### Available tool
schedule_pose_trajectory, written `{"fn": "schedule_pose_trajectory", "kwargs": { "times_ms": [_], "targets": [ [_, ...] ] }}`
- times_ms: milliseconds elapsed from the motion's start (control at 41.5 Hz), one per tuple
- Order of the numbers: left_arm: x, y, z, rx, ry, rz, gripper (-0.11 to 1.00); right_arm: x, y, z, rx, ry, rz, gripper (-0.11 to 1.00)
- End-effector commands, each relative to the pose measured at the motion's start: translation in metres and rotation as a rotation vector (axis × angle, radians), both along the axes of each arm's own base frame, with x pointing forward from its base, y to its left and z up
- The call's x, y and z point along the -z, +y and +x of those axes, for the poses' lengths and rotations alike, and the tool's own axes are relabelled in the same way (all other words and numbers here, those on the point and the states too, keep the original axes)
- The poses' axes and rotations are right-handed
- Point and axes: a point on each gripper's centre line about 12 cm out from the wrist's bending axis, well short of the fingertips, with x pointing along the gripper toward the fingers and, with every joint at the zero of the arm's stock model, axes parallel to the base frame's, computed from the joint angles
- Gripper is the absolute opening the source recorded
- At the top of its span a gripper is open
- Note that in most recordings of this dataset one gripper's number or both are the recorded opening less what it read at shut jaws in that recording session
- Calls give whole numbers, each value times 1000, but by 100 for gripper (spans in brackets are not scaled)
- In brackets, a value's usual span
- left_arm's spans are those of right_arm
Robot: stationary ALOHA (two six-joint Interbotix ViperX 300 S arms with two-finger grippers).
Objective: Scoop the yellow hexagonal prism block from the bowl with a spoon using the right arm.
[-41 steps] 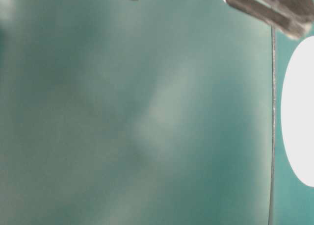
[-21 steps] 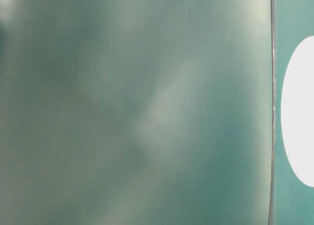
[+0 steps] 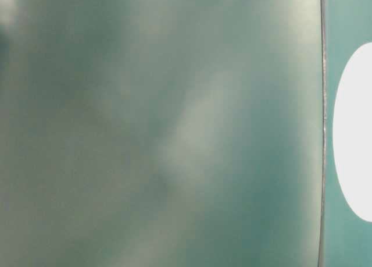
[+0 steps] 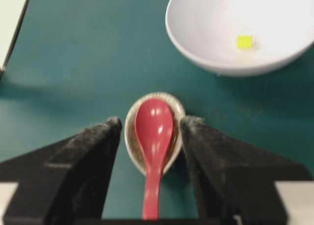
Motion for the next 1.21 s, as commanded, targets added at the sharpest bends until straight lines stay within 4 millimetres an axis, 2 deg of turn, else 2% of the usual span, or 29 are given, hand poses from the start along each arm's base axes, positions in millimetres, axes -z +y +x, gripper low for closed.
{"fn": "schedule_pose_trajectory", "kwargs": {
  "times_ms": [0,121,410,772,1182],
  "targets": [
    [-7,0,2,2,-22,1,0,-2,4,-1,-18,-10,4,57],
    [-7,-1,2,4,-22,1,0,5,8,-5,-30,-17,18,57],
    [-5,0,3,3,-15,4,0,37,14,-20,-23,-37,83,56],
    [-4,0,3,3,-13,10,0,75,22,-22,8,-67,66,57],
    [-4,-1,3,6,-10,16,0,93,27,-16,46,-158,-39,57]
  ]
}}
